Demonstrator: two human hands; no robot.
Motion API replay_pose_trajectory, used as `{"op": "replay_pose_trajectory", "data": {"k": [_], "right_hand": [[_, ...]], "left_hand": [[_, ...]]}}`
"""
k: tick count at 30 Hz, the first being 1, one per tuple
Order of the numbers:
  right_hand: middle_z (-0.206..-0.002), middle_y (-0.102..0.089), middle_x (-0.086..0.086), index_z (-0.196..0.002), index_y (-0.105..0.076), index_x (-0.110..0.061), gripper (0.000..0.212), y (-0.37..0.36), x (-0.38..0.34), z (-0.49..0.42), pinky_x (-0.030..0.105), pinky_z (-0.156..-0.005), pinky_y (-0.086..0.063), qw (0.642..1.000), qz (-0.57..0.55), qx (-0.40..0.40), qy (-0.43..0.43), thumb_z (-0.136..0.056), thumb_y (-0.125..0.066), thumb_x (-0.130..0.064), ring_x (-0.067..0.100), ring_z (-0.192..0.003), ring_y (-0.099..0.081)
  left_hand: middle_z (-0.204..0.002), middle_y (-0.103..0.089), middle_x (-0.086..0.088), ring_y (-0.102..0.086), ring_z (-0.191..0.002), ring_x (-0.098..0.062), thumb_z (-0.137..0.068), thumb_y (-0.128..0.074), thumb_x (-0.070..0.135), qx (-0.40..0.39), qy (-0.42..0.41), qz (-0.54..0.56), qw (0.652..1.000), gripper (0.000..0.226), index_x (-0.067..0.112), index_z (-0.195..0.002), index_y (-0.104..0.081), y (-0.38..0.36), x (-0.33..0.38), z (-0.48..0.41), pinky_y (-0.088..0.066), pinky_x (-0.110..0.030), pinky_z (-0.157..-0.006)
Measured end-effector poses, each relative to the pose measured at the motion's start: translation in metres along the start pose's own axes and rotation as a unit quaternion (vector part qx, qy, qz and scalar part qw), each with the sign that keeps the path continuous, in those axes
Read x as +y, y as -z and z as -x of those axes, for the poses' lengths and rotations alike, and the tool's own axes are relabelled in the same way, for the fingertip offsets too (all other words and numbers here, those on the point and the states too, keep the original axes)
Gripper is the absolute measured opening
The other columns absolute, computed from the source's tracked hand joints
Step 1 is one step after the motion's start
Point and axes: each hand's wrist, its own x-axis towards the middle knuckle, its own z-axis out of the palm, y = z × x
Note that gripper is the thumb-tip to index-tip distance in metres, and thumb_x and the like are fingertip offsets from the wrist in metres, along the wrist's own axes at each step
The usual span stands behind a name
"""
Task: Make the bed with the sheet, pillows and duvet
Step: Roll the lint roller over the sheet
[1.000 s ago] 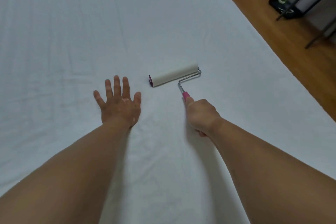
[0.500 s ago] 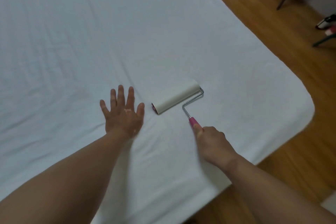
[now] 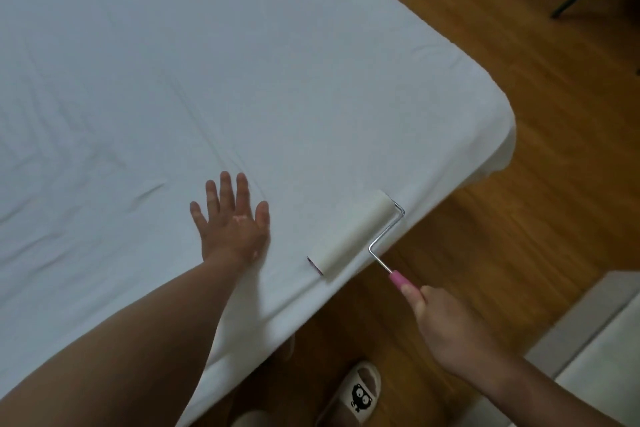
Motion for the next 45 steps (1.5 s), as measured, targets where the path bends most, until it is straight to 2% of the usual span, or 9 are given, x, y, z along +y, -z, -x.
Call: {"op": "replay_pose_trajectory", "data": {"k": [4,8,16,21,25,32,35,39,45], "right_hand": [[-0.072,-0.065,-0.002,-0.085,-0.064,-0.023,0.085,0.026,0.027,0.020,0.036,-0.067,-0.051,0.998,0.033,-0.046,-0.009,-0.075,-0.008,-0.086,0.015,-0.068,-0.063],[-0.067,-0.064,-0.002,-0.075,-0.061,-0.028,0.081,0.058,0.019,0.022,0.034,-0.067,-0.047,0.999,0.045,0.001,-0.006,-0.067,-0.008,-0.088,0.010,-0.066,-0.060],[-0.066,-0.052,-0.004,-0.066,-0.046,-0.020,0.058,0.126,-0.137,-0.109,0.037,-0.072,-0.041,0.992,0.048,0.065,0.095,-0.094,-0.025,-0.066,0.024,-0.079,-0.055],[-0.066,-0.060,-0.001,-0.063,-0.053,-0.018,0.074,0.168,-0.288,-0.240,0.033,-0.063,-0.041,0.987,0.032,0.065,0.140,-0.078,-0.013,-0.079,0.021,-0.070,-0.056],[-0.083,-0.067,0.016,-0.073,-0.061,-0.015,0.070,0.177,-0.435,-0.359,0.030,-0.065,-0.041,0.980,-0.003,0.049,0.192,-0.092,-0.027,-0.073,0.028,-0.074,-0.061],[-0.068,-0.058,0.014,-0.072,-0.048,-0.020,0.044,0.178,-0.616,-0.493,0.026,-0.044,-0.040,0.979,-0.087,0.034,0.182,-0.098,-0.033,-0.052,0.024,-0.050,-0.053],[-0.061,-0.055,0.014,-0.070,-0.044,-0.024,0.039,0.174,-0.621,-0.504,0.023,-0.041,-0.037,0.987,-0.063,-0.013,0.151,-0.097,-0.036,-0.051,0.020,-0.040,-0.045],[-0.061,-0.059,0.017,-0.078,-0.057,-0.008,0.067,0.164,-0.573,-0.485,0.024,-0.038,-0.039,0.993,-0.062,0.003,0.097,-0.092,-0.035,-0.070,0.021,-0.037,-0.049],[-0.075,-0.064,0.018,-0.084,-0.061,-0.007,0.074,0.163,-0.468,-0.414,0.022,-0.036,-0.039,0.998,-0.034,-0.014,0.055,-0.089,-0.033,-0.076,0.025,-0.044,-0.057]], "left_hand": [[-0.165,-0.009,-0.002,-0.005,-0.151,-0.026,-0.096,-0.014,0.059,0.006,0.017,-0.006,1.000,0.066,0.030,-0.155,-0.014,0.008,0.005,-0.003,-0.009,-0.056,-0.118],[-0.128,-0.043,-0.004,-0.037,-0.119,-0.030,-0.090,-0.026,0.059,0.080,0.033,0.036,0.996,0.045,0.029,-0.117,-0.046,0.036,0.010,-0.041,-0.031,-0.052,-0.096],[-0.165,-0.004,-0.002,0.000,-0.151,-0.021,-0.099,-0.021,0.059,0.058,0.079,0.011,0.995,0.064,0.032,-0.156,-0.010,0.083,-0.022,-0.208,-0.011,-0.055,-0.117],[-0.166,0.016,0.001,0.016,-0.152,-0.021,-0.098,-0.009,0.061,0.070,0.113,0.016,0.991,0.069,0.032,-0.158,0.008,0.114,-0.046,-0.346,0.002,-0.056,-0.120],[-0.166,0.015,0.000,0.018,-0.152,-0.024,-0.094,0.005,0.065,0.098,0.128,0.014,0.987,0.071,0.032,-0.156,0.015,0.103,-0.042,-0.383,0.008,-0.059,-0.119],[-0.167,-0.004,-0.005,0.002,-0.154,-0.029,-0.097,-0.003,0.063,0.134,0.122,0.021,0.983,0.072,0.027,-0.159,-0.002,0.083,-0.040,-0.390,-0.003,-0.062,-0.119],[-0.167,-0.006,-0.006,-0.001,-0.154,-0.029,-0.098,-0.007,0.062,0.134,0.114,0.027,0.984,0.072,0.025,-0.159,-0.006,0.080,-0.041,-0.393,-0.006,-0.062,-0.119],[-0.167,-0.003,-0.006,0.002,-0.154,-0.029,-0.096,-0.003,0.062,0.112,0.124,0.018,0.986,0.073,0.026,-0.159,-0.003,0.087,-0.040,-0.391,-0.003,-0.062,-0.119],[-0.165,0.021,0.002,0.023,-0.150,-0.023,-0.093,0.012,0.064,0.070,0.150,0.036,0.986,0.069,0.032,-0.153,0.023,0.096,-0.033,-0.378,0.010,-0.056,-0.119]]}}
